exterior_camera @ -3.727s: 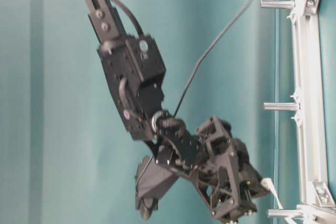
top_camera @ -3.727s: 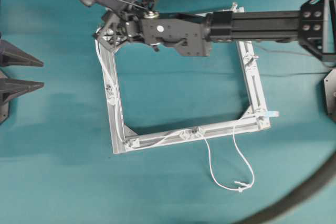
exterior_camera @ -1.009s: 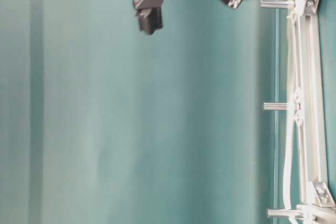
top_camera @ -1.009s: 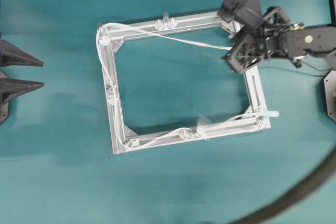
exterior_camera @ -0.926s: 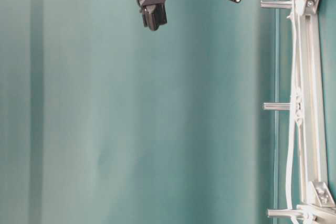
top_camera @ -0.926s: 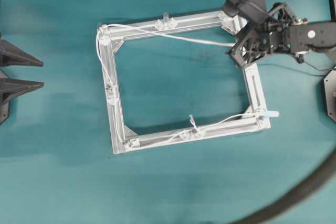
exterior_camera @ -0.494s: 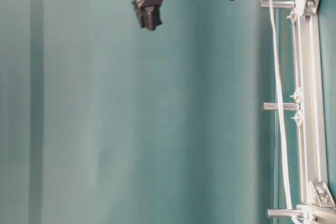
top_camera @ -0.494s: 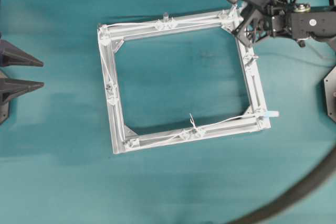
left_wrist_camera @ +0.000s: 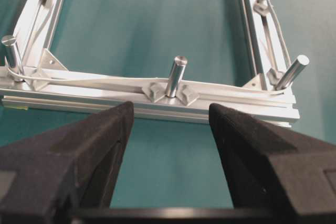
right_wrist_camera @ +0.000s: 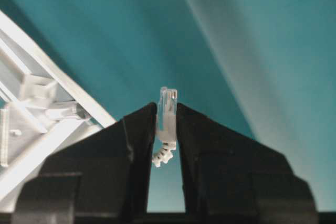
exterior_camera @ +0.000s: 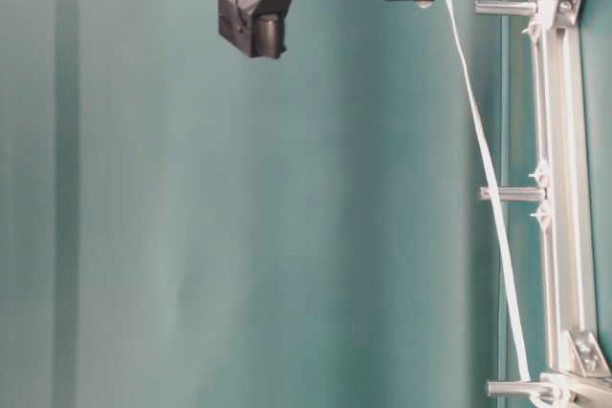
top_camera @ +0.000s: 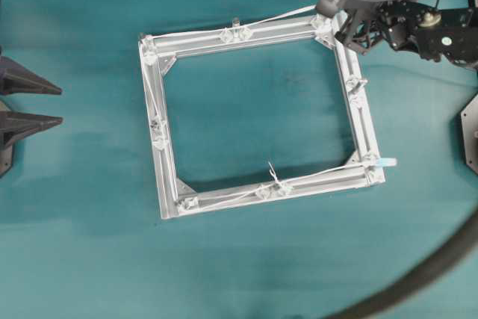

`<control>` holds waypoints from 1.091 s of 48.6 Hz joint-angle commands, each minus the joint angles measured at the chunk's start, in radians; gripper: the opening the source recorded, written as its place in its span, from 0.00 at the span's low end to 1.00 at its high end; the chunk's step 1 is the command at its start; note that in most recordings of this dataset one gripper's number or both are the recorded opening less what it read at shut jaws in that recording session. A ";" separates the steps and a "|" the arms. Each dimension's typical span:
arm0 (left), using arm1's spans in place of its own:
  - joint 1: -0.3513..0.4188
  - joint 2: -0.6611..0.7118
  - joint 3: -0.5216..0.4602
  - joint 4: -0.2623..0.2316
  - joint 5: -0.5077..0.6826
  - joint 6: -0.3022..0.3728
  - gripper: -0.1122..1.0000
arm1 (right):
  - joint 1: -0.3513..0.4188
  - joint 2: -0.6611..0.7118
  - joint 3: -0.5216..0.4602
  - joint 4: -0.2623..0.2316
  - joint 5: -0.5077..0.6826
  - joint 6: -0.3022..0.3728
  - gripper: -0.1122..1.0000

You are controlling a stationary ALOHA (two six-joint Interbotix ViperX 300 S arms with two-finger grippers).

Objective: Move the cable alternately left and right between 8 pins so it hooks onto each one.

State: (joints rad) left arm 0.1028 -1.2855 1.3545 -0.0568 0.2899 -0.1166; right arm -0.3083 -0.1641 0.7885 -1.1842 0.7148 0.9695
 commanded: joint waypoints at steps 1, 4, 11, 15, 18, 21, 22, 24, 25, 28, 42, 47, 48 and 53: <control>-0.002 0.008 -0.009 0.000 -0.009 -0.002 0.67 | -0.023 -0.020 0.008 -0.041 -0.012 0.003 0.23; -0.002 0.008 -0.009 0.000 -0.009 0.000 0.68 | -0.035 -0.020 0.023 -0.049 -0.037 0.005 0.23; -0.002 0.008 -0.009 0.002 -0.009 0.000 0.68 | -0.061 -0.009 0.044 -0.060 -0.101 0.020 0.23; -0.002 0.008 -0.009 0.000 -0.009 -0.002 0.68 | -0.075 0.003 0.043 -0.064 -0.127 0.035 0.23; -0.002 0.008 -0.009 0.000 -0.009 -0.002 0.67 | -0.083 0.015 0.040 -0.072 -0.137 0.051 0.23; -0.002 0.008 -0.009 0.002 -0.009 0.000 0.68 | -0.089 0.029 0.034 -0.091 -0.144 0.071 0.23; -0.002 0.008 -0.011 0.002 -0.009 -0.002 0.68 | -0.091 0.034 0.032 -0.098 -0.146 0.075 0.23; -0.002 0.008 -0.009 0.000 -0.009 -0.002 0.68 | -0.095 0.043 0.029 -0.114 -0.152 0.087 0.23; -0.002 0.008 -0.009 0.002 -0.009 0.000 0.68 | -0.097 0.048 0.028 -0.120 -0.153 0.094 0.23; -0.002 0.008 -0.009 0.002 -0.009 0.000 0.68 | -0.101 0.061 0.020 -0.137 -0.164 0.109 0.23; -0.002 0.008 -0.009 0.002 -0.009 -0.002 0.68 | -0.109 0.091 0.020 -0.147 -0.187 0.156 0.23; -0.002 0.008 -0.009 0.000 -0.009 -0.002 0.68 | -0.106 0.081 0.034 -0.135 -0.199 0.190 0.23; -0.002 0.008 -0.009 0.000 -0.009 0.000 0.68 | -0.104 0.078 0.037 -0.130 -0.204 0.198 0.23; -0.002 0.008 -0.009 0.000 -0.009 0.000 0.68 | -0.103 0.063 0.054 -0.091 -0.233 0.250 0.23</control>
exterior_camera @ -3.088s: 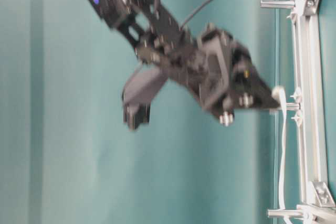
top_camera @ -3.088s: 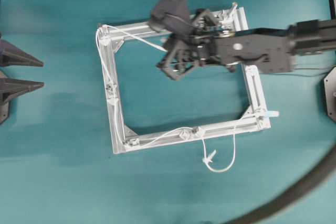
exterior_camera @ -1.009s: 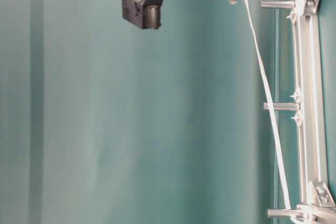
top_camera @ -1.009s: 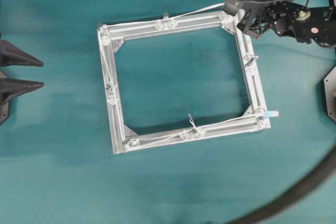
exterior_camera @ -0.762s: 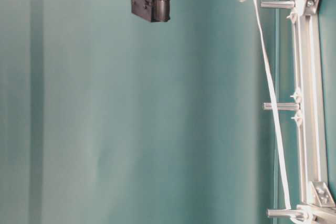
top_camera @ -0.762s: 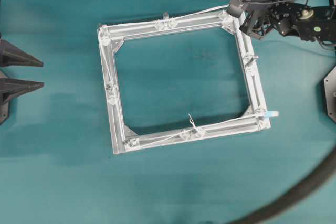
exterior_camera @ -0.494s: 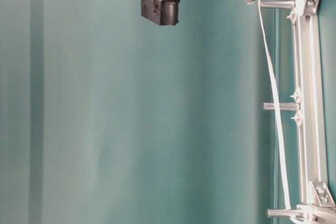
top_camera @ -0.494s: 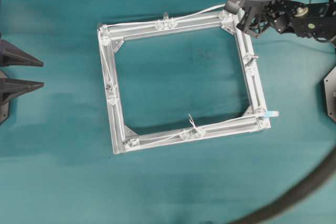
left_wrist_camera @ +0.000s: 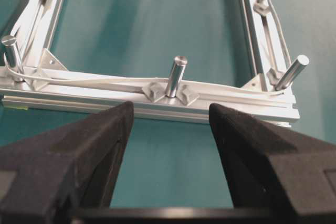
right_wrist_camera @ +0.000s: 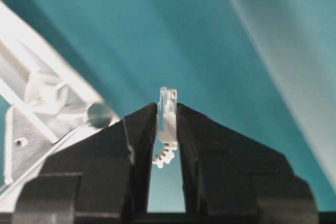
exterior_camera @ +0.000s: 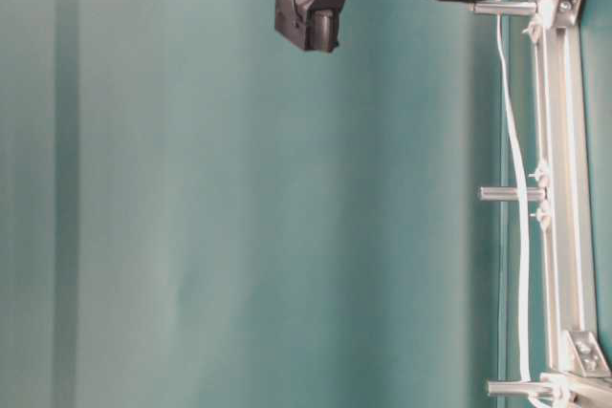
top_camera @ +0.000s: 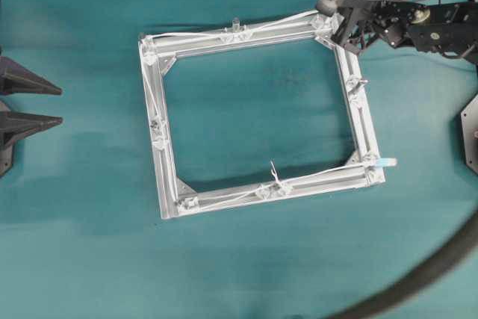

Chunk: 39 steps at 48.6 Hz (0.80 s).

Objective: Move the cable alternately left and right between 8 pins so it hooks onto each one.

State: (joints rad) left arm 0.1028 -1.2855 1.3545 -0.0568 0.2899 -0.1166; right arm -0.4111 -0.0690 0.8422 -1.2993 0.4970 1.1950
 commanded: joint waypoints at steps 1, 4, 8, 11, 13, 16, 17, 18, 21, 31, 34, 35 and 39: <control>-0.003 0.008 -0.009 0.002 -0.009 -0.002 0.68 | 0.000 -0.035 0.002 0.037 -0.020 0.035 0.23; -0.002 0.008 -0.009 0.002 -0.009 0.000 0.67 | 0.000 -0.048 0.008 0.083 -0.035 0.064 0.23; -0.002 0.008 -0.009 0.002 -0.009 0.000 0.68 | 0.000 -0.061 0.011 0.166 -0.054 0.092 0.23; -0.002 0.008 -0.009 0.002 -0.009 -0.002 0.67 | 0.000 -0.069 0.009 0.227 -0.067 0.106 0.23; -0.002 0.008 -0.009 0.000 -0.009 -0.002 0.68 | 0.000 -0.071 0.005 0.282 -0.074 0.117 0.23; -0.002 0.008 -0.009 0.000 -0.009 -0.002 0.67 | 0.000 -0.069 -0.005 0.354 -0.072 0.130 0.23; -0.002 0.008 -0.009 0.000 -0.009 -0.002 0.67 | 0.000 -0.069 -0.006 0.377 -0.072 0.135 0.23; -0.002 0.008 -0.009 0.000 -0.009 -0.002 0.67 | 0.000 -0.069 -0.011 0.402 -0.071 0.140 0.23; -0.002 0.008 -0.009 0.000 -0.009 0.000 0.68 | 0.000 -0.069 -0.017 0.465 -0.066 0.164 0.23; -0.002 0.008 -0.009 0.000 -0.009 -0.002 0.67 | 0.000 -0.069 -0.040 0.603 -0.054 0.288 0.23; -0.002 0.008 -0.009 0.002 -0.009 -0.002 0.67 | 0.000 -0.069 -0.048 0.635 -0.037 0.347 0.23; -0.002 0.008 -0.009 0.002 -0.009 -0.002 0.68 | 0.000 -0.069 -0.049 0.640 -0.031 0.364 0.23; -0.002 0.008 -0.009 0.000 -0.009 0.000 0.67 | 0.000 -0.069 -0.049 0.661 -0.021 0.425 0.23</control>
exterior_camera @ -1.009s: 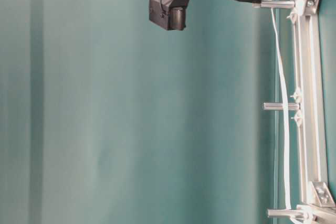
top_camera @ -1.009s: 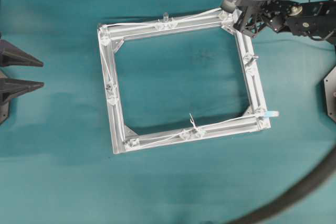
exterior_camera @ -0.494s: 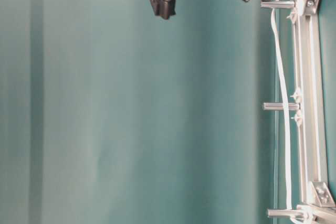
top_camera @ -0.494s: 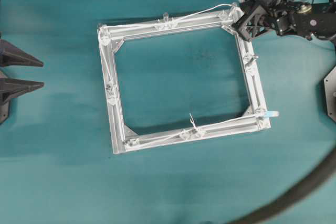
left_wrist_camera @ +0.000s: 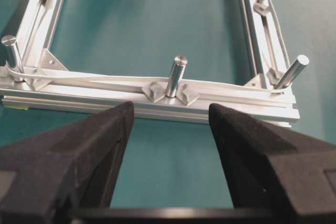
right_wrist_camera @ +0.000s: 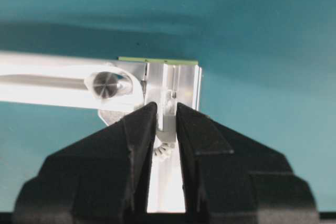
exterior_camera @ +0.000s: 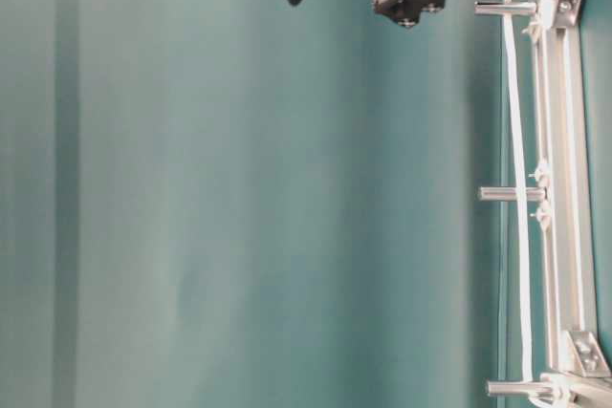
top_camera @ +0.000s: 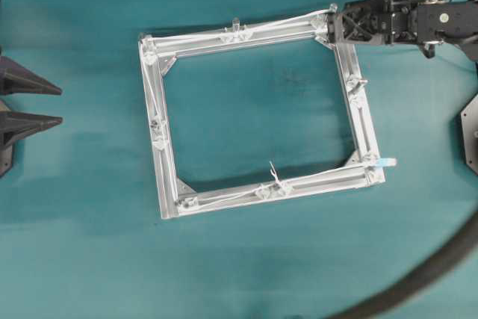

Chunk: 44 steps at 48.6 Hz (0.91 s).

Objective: Move the cable alternately left and right between 8 pins so it hooks onto each one.

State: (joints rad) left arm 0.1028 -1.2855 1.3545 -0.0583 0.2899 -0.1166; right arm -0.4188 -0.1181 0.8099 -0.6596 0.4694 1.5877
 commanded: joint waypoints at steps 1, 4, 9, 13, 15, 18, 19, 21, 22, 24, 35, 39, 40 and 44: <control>-0.002 0.008 -0.009 0.003 -0.009 -0.002 0.67 | 0.008 -0.020 -0.017 0.026 0.008 0.048 0.23; -0.002 0.008 -0.011 0.003 -0.009 -0.002 0.67 | 0.009 -0.020 -0.017 0.038 0.006 0.086 0.23; -0.002 0.008 -0.009 0.003 -0.009 -0.002 0.67 | 0.017 -0.020 -0.015 0.086 0.009 0.143 0.23; -0.002 0.008 -0.009 0.002 -0.009 -0.002 0.67 | 0.018 -0.020 -0.005 0.161 0.012 0.156 0.23; -0.002 0.008 -0.009 0.002 -0.009 0.000 0.68 | 0.018 -0.020 0.006 0.193 0.006 0.155 0.23; -0.002 0.008 -0.009 0.002 -0.009 -0.002 0.67 | 0.020 -0.023 0.015 0.213 0.002 0.155 0.23; -0.002 0.008 -0.009 0.002 -0.009 -0.002 0.67 | 0.020 -0.026 0.018 0.216 -0.002 0.155 0.23; -0.002 0.008 -0.009 0.003 -0.009 -0.002 0.68 | 0.021 -0.032 0.026 0.216 -0.014 0.155 0.23; -0.002 0.008 -0.009 0.003 -0.009 -0.002 0.68 | 0.021 -0.035 0.029 0.216 -0.023 0.155 0.23; -0.002 0.008 -0.009 0.002 -0.009 -0.002 0.68 | 0.021 -0.041 0.038 0.216 -0.044 0.155 0.23; -0.002 0.008 -0.009 0.002 -0.009 0.000 0.68 | 0.021 -0.054 0.091 0.216 -0.155 0.155 0.23; -0.002 0.008 -0.009 0.003 -0.009 -0.002 0.67 | 0.021 -0.055 0.103 0.216 -0.164 0.155 0.23; -0.002 0.008 -0.009 0.002 -0.009 0.000 0.67 | 0.021 -0.055 0.104 0.216 -0.164 0.155 0.23; -0.002 0.008 -0.009 0.002 -0.009 0.000 0.68 | 0.021 -0.057 0.106 0.216 -0.166 0.153 0.23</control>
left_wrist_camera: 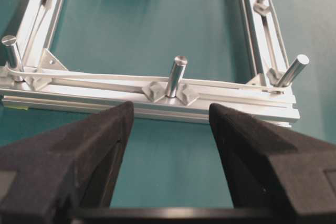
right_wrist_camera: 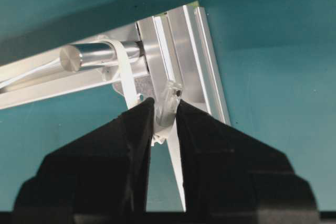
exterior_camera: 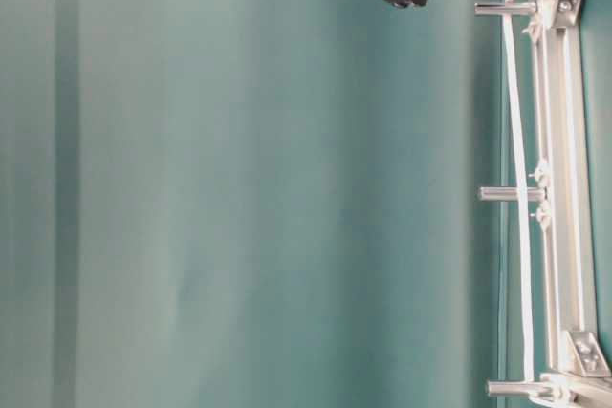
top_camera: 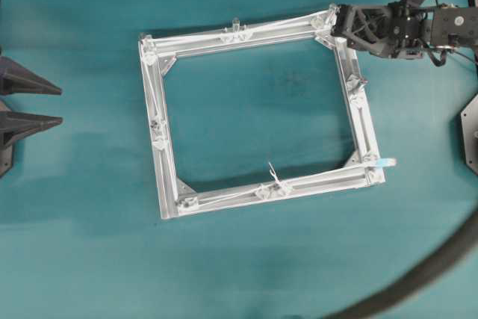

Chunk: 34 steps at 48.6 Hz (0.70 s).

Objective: Move the cable alternately left and right between 8 pins so it hooks onto each one.

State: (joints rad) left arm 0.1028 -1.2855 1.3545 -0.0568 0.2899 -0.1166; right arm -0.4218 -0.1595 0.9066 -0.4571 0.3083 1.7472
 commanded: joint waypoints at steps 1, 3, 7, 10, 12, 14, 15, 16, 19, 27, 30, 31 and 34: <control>-0.002 0.008 -0.009 0.000 -0.009 -0.002 0.68 | 0.025 -0.015 0.009 0.014 -0.006 -0.006 0.23; -0.002 0.008 -0.009 0.000 -0.009 -0.002 0.67 | 0.025 -0.015 0.009 0.014 -0.012 -0.005 0.23; -0.002 0.008 -0.009 0.000 -0.009 -0.002 0.68 | 0.025 -0.014 0.011 0.014 -0.021 -0.005 0.23; -0.002 0.008 -0.009 0.002 -0.009 0.000 0.67 | 0.025 -0.015 0.012 0.014 -0.021 -0.002 0.23; -0.002 0.008 -0.009 0.002 -0.009 -0.002 0.68 | 0.025 -0.015 0.012 0.014 -0.023 -0.002 0.23; -0.002 0.008 -0.009 0.002 -0.009 -0.002 0.67 | 0.025 -0.015 0.012 0.014 -0.021 -0.002 0.23; -0.002 0.008 -0.009 0.000 -0.009 -0.002 0.67 | 0.025 -0.015 0.014 0.014 -0.021 -0.002 0.23; -0.002 0.008 -0.009 0.002 -0.009 -0.002 0.67 | 0.025 -0.015 0.012 0.014 -0.021 -0.002 0.23; -0.002 0.008 -0.009 0.000 -0.009 0.000 0.67 | 0.025 -0.015 0.012 0.014 -0.021 -0.002 0.23; -0.002 0.008 -0.009 0.000 -0.009 -0.002 0.68 | 0.025 -0.015 0.009 0.014 0.000 0.002 0.42; -0.002 0.008 -0.009 0.002 -0.009 0.000 0.68 | 0.025 -0.017 0.009 0.014 0.012 0.002 0.59; -0.002 0.008 -0.009 0.000 -0.009 -0.002 0.67 | 0.025 -0.017 0.009 0.014 0.017 0.002 0.63; -0.002 0.008 -0.009 0.002 -0.009 -0.002 0.67 | 0.025 -0.025 0.009 0.014 0.023 0.002 0.70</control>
State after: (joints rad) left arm 0.1028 -1.2839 1.3545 -0.0568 0.2884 -0.1166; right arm -0.4096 -0.1626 0.9235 -0.4479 0.3252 1.7518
